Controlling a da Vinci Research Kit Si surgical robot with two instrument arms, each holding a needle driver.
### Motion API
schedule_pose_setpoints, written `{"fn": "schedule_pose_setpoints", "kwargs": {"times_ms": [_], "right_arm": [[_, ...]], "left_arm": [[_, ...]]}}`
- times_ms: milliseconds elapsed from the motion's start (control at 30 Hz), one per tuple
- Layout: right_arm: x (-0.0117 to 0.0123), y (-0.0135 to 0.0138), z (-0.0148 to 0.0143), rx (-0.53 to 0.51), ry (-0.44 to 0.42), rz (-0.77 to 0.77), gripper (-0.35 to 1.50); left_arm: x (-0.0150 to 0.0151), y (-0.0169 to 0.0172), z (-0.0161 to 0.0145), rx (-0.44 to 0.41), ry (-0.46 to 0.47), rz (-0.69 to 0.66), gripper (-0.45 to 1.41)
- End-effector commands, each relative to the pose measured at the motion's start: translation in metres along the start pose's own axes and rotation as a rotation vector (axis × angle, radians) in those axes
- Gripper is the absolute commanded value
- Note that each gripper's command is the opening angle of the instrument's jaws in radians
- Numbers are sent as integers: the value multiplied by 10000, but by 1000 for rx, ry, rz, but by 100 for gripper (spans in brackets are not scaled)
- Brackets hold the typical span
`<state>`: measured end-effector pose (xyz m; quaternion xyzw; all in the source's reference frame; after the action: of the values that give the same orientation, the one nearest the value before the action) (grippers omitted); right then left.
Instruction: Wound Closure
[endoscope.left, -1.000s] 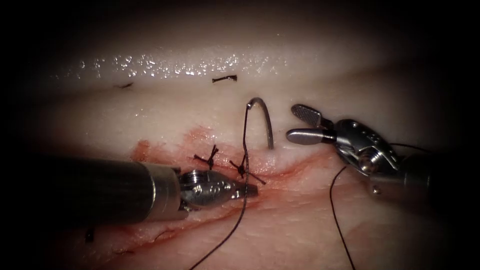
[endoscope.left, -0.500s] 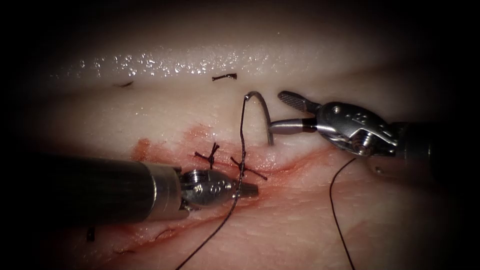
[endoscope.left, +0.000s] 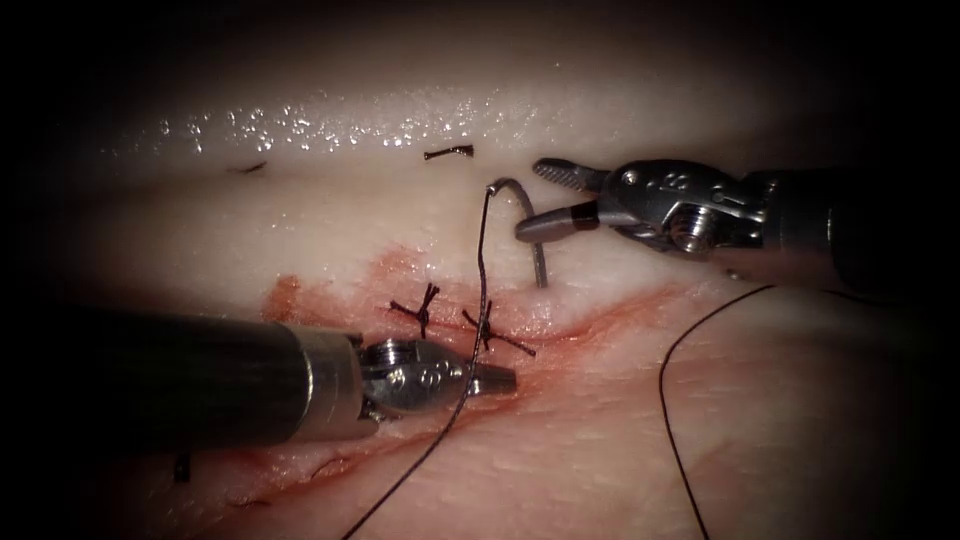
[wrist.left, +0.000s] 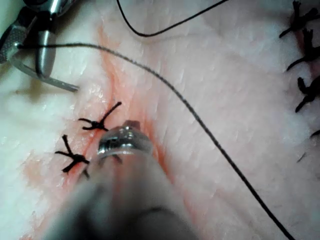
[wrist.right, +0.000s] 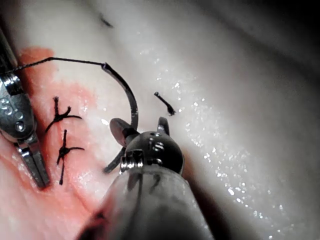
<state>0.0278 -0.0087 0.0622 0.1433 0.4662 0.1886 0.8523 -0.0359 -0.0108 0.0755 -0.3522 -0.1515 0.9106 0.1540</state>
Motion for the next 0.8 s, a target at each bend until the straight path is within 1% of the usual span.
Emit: {"fn": "schedule_pose_setpoints", "kwargs": {"times_ms": [33, 100, 133, 200, 233, 267, 300, 333, 367, 400, 433, 533, 633, 667, 733, 800], "right_arm": [[7, -1, 15, 8, 4, -3, 132], [11, -1, 21, 11, -2, -4, 130], [12, 0, 25, 21, -23, -2, 128], [13, 3, 27, 19, -23, -1, 123], [12, 5, 27, 20, -25, -3, 106], [12, 5, 27, 20, -25, -3, 106], [8, 5, 25, 28, -38, -14, 9], [7, 5, 24, 5, -65, 18, -35], [7, 5, 24, 5, -65, 18, -35], [5, 6, 24, -1, -88, 32, -35], [4, 6, 24, -7, -100, 89, -35], [-1, 2, 25, -14, -150, 192, -35], [-5, -1, 27, -19, -155, 245, -35], [-6, -2, 27, -17, -156, 279, -35], [-10, -3, 28, 1, -128, 336, -35], [-17, -4, 30, 39, -77, 426, -35]], "left_arm": [[0, 0, 8, -1, 1, 1, -19], [0, 0, 8, -1, 1, 1, -19], [0, 0, 8, -1, 1, 1, -19], [0, 0, 8, -1, 1, 1, -19], [0, 0, 8, -1, 1, 1, -19], [0, 0, 8, -1, 1, 1, -19], [0, 0, 7, -2, 1, 1, -19], [0, 0, 7, -2, 1, 1, -19], [0, 0, 7, -2, 1, 1, -19], [-1, 0, 7, -2, 1, 2, -19], [-1, 0, 7, -2, 1, 2, -19], [0, 0, 7, -2, 1, 1, -19], [0, 0, 7, -2, 2, 7, -19], [0, 0, 7, -2, 2, 7, -19], [0, 0, 7, -2, 2, 7, -19], [0, 0, 6, -3, 2, 7, -19]]}}
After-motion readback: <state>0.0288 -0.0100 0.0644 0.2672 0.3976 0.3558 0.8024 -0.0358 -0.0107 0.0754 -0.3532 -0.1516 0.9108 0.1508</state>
